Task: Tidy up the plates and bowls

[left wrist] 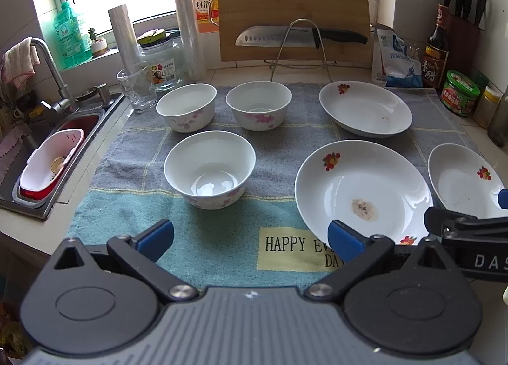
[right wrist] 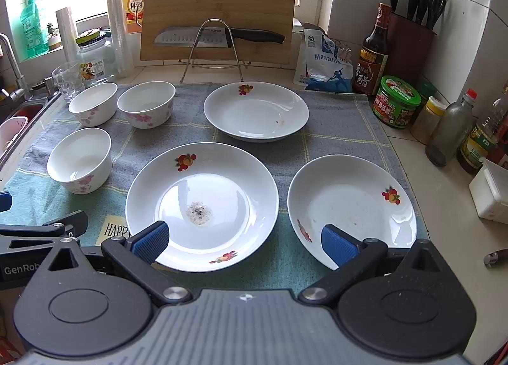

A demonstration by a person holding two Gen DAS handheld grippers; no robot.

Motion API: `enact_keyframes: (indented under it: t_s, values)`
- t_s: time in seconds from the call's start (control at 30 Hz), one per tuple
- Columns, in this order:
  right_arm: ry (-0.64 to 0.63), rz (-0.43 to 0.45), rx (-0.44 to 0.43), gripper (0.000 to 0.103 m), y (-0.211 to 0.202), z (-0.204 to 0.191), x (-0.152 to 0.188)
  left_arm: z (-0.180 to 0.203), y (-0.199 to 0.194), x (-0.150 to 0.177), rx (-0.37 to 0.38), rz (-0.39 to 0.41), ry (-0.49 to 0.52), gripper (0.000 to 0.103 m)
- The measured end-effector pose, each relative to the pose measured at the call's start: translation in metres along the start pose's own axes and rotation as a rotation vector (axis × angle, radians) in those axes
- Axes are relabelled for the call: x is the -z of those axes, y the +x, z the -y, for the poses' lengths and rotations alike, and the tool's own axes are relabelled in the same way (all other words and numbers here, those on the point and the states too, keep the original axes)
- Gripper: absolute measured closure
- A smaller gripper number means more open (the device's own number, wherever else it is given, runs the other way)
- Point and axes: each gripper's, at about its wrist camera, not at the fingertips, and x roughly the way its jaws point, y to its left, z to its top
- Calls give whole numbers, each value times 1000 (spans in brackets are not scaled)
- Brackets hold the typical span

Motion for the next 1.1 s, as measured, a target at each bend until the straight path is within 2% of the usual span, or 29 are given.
enact_keyframes:
  t_s: [1.1]
  values:
    - [-5,10,6,0,-1,-5,-4,-1,2,-4,-1,2,6,1]
